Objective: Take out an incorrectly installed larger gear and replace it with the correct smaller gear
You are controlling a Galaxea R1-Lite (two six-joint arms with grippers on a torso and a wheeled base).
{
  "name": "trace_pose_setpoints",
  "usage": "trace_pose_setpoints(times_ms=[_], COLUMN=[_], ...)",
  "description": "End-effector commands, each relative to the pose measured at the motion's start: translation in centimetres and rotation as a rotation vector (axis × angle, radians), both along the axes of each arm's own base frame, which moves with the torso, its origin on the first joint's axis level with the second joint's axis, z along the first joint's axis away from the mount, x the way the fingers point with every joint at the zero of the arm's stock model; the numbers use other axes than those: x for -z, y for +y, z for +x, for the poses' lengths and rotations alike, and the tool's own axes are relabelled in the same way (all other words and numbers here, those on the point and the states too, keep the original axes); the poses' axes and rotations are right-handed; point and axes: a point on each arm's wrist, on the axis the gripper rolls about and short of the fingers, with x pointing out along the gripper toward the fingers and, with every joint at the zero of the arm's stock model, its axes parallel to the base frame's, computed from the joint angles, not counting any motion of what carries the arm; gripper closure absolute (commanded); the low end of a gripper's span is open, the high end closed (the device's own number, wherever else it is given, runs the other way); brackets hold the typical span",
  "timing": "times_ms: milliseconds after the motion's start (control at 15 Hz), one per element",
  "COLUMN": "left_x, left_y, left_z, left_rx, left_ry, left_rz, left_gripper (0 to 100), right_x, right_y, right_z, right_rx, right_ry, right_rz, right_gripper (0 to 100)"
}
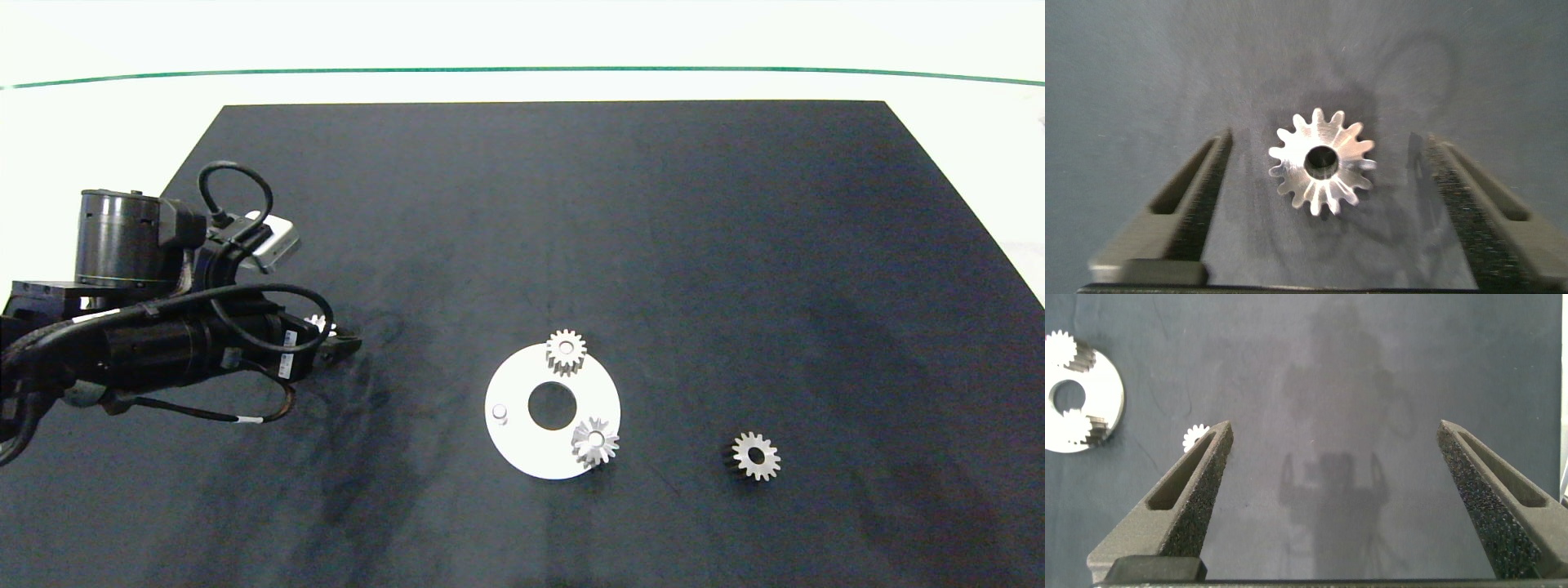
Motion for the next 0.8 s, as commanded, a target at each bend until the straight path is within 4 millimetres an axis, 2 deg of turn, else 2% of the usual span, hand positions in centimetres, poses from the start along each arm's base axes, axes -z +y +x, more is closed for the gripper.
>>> trace_pose_setpoints(times_ms=[67,600,800], left_x=[-2.6,-6.8,-7.3], left_y=[0.5,2.7,3.2], left_z=[-3.2,-13.5,-15.4], left_rx=[0.006,-0.03,-0.051], left_ry=[-0.092,-0.212,-0.242], left_rz=[-0.017,-0.066,-0.068], left_gripper=[0,0,0], right_x=[0.5,3.5,4.8], right_y=[0.3,2.4,3.1], right_z=[0.7,2.4,3.4], right_rx=[-0.039,-0.25,-0.277], right_ry=[0.047,0.212,0.307], right_rz=[-0.021,-0.052,-0.076], right_gripper=[0,0,0])
